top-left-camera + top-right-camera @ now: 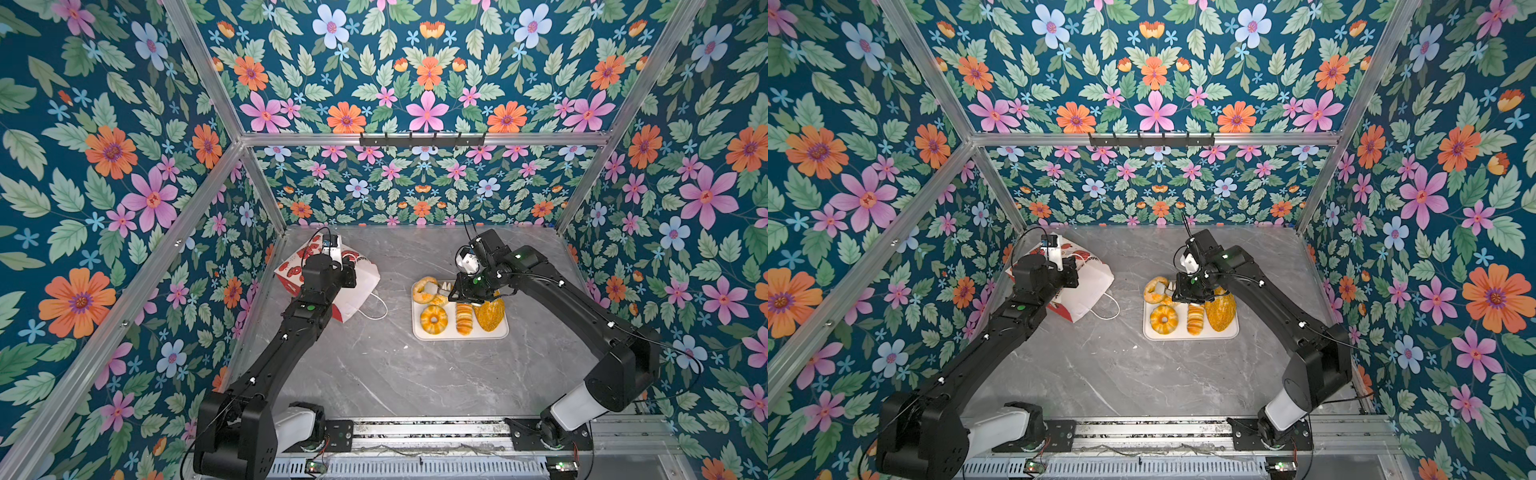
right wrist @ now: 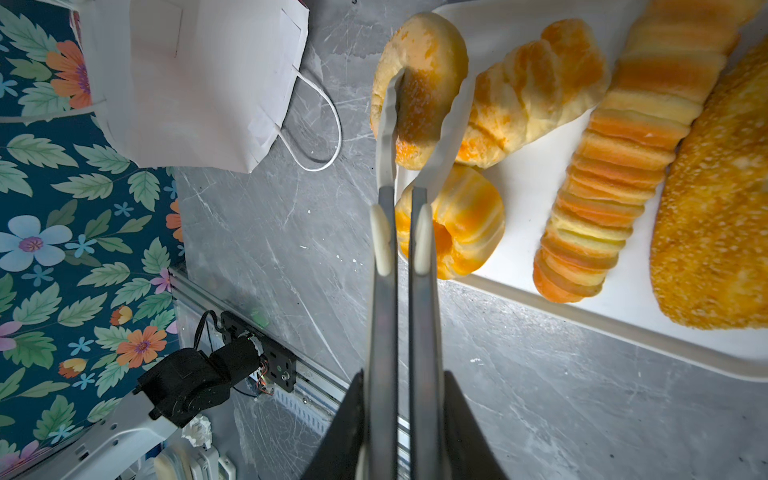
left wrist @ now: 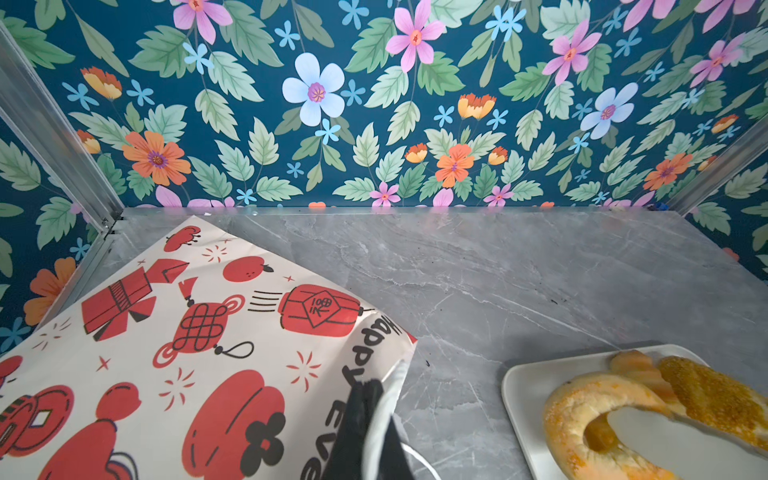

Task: Take the fake bread out of the paper bag
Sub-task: 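Lower the small yellow ring onto the tray with the right gripper's tongs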

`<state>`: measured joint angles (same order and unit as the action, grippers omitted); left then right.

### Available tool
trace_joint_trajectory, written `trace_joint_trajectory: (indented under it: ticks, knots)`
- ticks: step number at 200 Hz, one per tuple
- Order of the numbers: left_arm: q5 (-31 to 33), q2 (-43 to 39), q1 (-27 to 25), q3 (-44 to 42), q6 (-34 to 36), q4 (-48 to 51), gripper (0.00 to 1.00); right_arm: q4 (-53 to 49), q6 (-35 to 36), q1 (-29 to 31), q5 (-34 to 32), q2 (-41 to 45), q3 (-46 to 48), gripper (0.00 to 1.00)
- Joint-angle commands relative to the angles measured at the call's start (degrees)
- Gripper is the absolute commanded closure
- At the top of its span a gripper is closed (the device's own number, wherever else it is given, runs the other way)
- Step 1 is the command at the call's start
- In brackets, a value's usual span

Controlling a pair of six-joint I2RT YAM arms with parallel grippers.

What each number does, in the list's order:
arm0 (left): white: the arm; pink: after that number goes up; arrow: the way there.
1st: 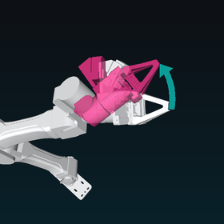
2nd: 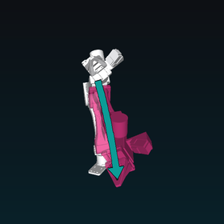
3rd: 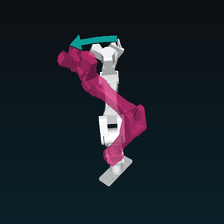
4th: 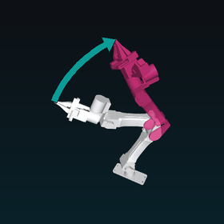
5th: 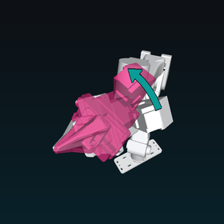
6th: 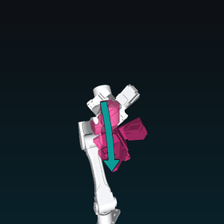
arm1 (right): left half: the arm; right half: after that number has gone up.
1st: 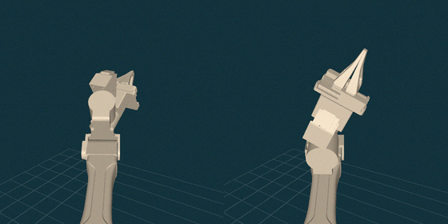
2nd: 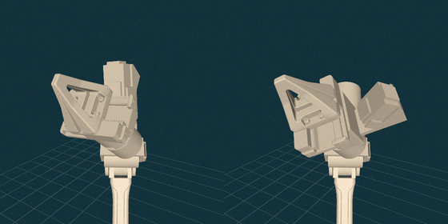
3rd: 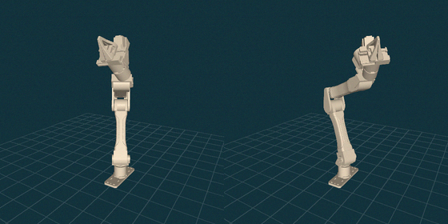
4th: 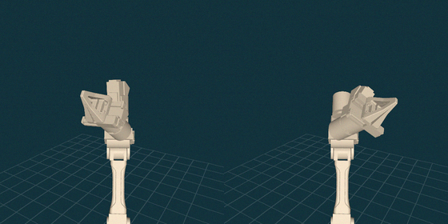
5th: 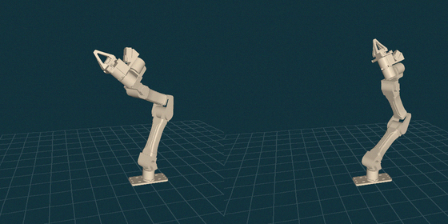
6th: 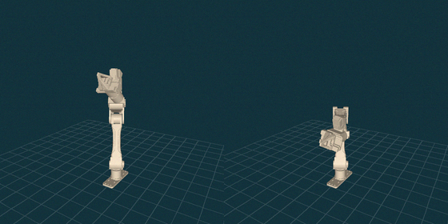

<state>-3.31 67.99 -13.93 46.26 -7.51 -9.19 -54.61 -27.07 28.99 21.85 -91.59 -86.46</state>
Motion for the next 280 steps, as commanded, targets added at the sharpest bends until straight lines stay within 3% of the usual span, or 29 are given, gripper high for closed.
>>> trace_joint_trajectory:
  ticks: [1,125,228,280]
  knots:
    - [-1.08,-0.64,0.00,-0.53,-0.34,-2.70,1.00,-1.43,0.61,-0.08,0.11,-1.15,-1.46,0.86]
    - [-3.26,-0.60,-0.02,-1.35,-1.23,-4.08,1.00,1.15,0.44,-1.76,-1.32,-7.94,-4.20,0.86]
    - [-3.50,-0.21,0.11,-1.15,-1.11,-3.99,1.00,1.80,-0.31,-1.84,-1.10,-1.32,-2.38,0.86]
    - [-3.61,-0.59,0.10,-1.33,-1.37,-3.99,1.00,5.70,-0.67,-1.84,0.24,-6.66,-5.11,0.86]
